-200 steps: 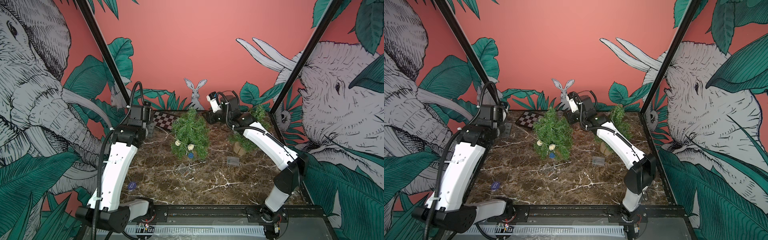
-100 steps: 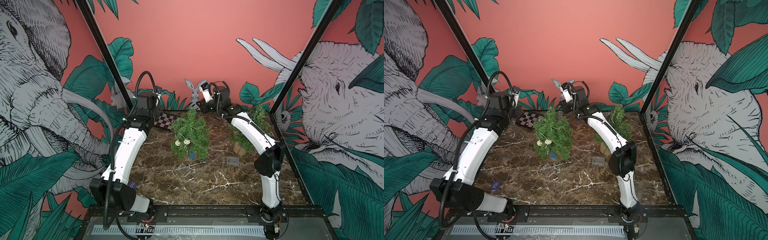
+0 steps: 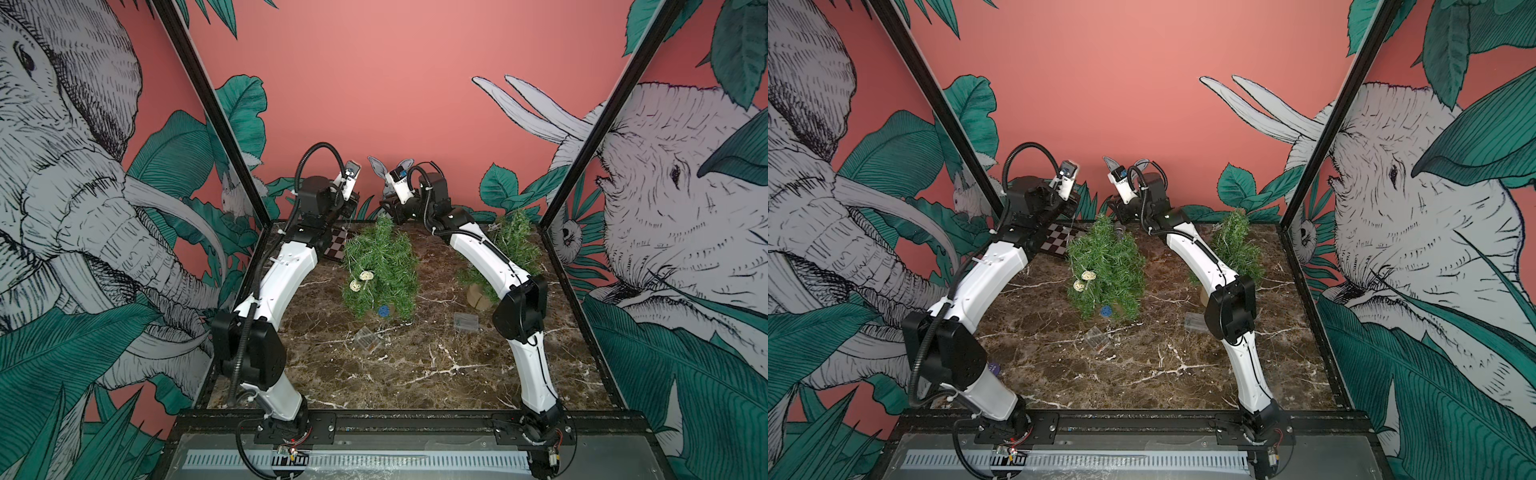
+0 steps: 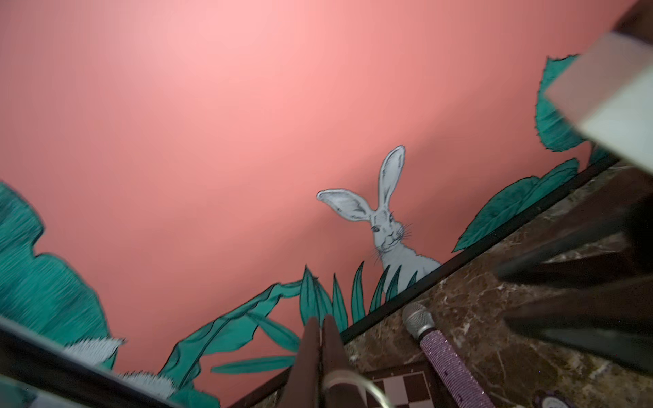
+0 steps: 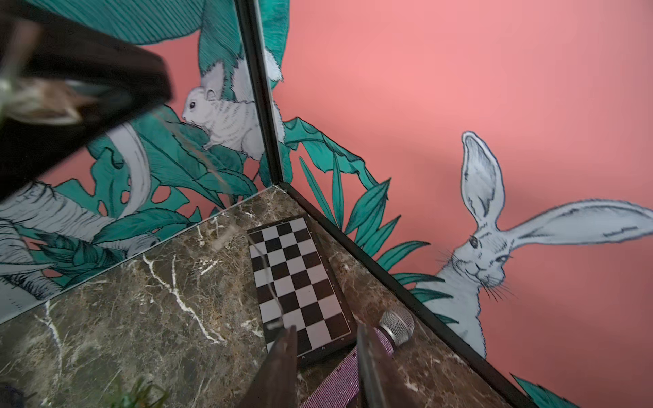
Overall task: Wrap string light around the christmas tree
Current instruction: Wrap the light string around the Christmas tree.
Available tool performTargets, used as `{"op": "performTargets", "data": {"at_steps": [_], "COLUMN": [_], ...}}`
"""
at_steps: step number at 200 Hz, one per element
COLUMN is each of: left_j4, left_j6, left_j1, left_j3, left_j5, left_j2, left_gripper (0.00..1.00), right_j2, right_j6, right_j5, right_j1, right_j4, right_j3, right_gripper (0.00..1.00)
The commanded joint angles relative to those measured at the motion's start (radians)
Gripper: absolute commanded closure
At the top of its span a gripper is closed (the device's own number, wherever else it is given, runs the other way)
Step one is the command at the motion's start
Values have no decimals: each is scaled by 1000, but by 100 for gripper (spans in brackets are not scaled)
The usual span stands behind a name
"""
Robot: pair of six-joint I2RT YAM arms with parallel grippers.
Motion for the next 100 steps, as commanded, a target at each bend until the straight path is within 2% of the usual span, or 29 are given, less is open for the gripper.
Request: {"op": "performTargets", "data": {"at_steps": [1, 25, 47, 76, 100], "left_j4": [129, 172, 190, 185, 187], "left_j6": [38, 20, -5, -10, -16], "left_j1": [-21, -48, -66, -73, -74], "left_j3": [74, 121, 145, 135, 109], "left_j5": [100, 163, 192, 224, 252], "left_j2": [30, 74, 87, 71, 52], "left_gripper": [98, 99, 99, 98, 99], "right_j2": [32, 33, 30, 9, 39], "right_j6": [-38, -28, -16, 37, 43], "right_j5": [-122, -186, -140, -116, -127], "right_j1": [-11, -13, -16, -30, -31], "right_j4": [98, 119, 132, 216, 215], "right_j3": [9, -6, -19, -71, -27], "right_gripper": [65, 51, 41, 37, 37]}}
